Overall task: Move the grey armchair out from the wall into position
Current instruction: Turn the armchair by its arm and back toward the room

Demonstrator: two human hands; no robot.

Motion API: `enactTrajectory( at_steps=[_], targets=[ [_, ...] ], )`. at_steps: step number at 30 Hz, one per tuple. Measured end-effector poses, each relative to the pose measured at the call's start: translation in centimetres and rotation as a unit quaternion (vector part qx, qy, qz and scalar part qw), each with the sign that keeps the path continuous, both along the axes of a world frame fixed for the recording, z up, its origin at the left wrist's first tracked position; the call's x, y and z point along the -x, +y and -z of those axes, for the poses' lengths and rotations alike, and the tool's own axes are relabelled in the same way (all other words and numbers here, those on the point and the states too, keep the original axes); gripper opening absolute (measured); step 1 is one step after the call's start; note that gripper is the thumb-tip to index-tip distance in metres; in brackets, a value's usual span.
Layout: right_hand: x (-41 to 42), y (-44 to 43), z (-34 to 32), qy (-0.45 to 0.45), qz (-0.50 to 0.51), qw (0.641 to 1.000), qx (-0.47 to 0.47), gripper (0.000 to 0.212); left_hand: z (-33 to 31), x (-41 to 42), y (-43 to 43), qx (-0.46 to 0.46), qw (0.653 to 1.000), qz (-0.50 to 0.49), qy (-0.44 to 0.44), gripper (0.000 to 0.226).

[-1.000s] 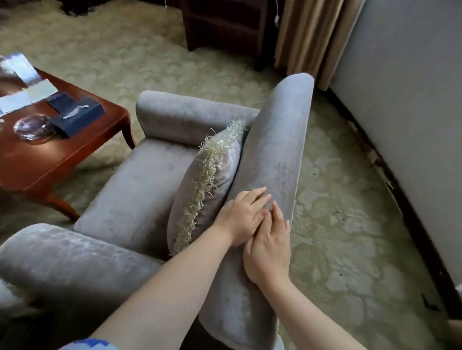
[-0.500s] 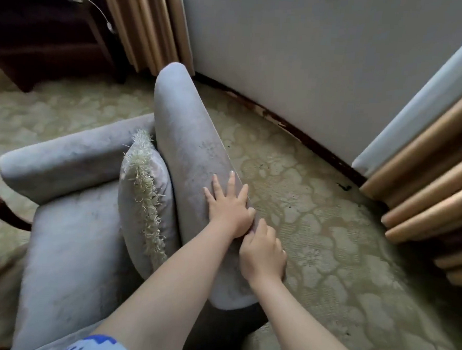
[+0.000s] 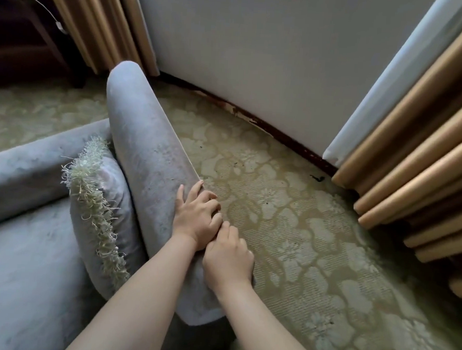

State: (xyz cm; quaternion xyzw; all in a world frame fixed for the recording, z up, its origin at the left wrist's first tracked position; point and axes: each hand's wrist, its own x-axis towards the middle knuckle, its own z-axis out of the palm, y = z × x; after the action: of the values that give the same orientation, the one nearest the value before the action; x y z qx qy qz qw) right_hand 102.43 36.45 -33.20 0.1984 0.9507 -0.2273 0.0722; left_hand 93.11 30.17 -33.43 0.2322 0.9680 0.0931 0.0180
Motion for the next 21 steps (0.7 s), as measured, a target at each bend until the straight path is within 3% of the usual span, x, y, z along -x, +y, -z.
enactTrajectory(
  at_steps=[5, 11, 15, 21],
  targets=[
    [-0.4, -0.6, -0.2, 0.0, 0.041, 0.997, -0.071, 0.051, -0.3, 0.1, 0.2, 0.093, 0.995, 0.025, 0.022, 0.042],
    [-3.3, -2.0, 0.2, -0.027, 0.211, 0.974, -0.072, 0.048, -1.6, -0.1, 0.5, 0.202, 0.972, 0.114, 0.048, 0.046],
    [-4.4, -2.8, 0.3, 0.073, 0.301, 0.95, 0.028, 0.038, -1.6, -1.1, 0.8, 0.128, 0.97, 0.206, 0.022, 0.034],
    [-3.7, -2.2, 0.9, 0.132, 0.384, 0.91, 0.084, 0.038, -0.8, -1.5, 0.3, 0.114, 0.962, 0.246, 0.009, 0.048]
  ],
)
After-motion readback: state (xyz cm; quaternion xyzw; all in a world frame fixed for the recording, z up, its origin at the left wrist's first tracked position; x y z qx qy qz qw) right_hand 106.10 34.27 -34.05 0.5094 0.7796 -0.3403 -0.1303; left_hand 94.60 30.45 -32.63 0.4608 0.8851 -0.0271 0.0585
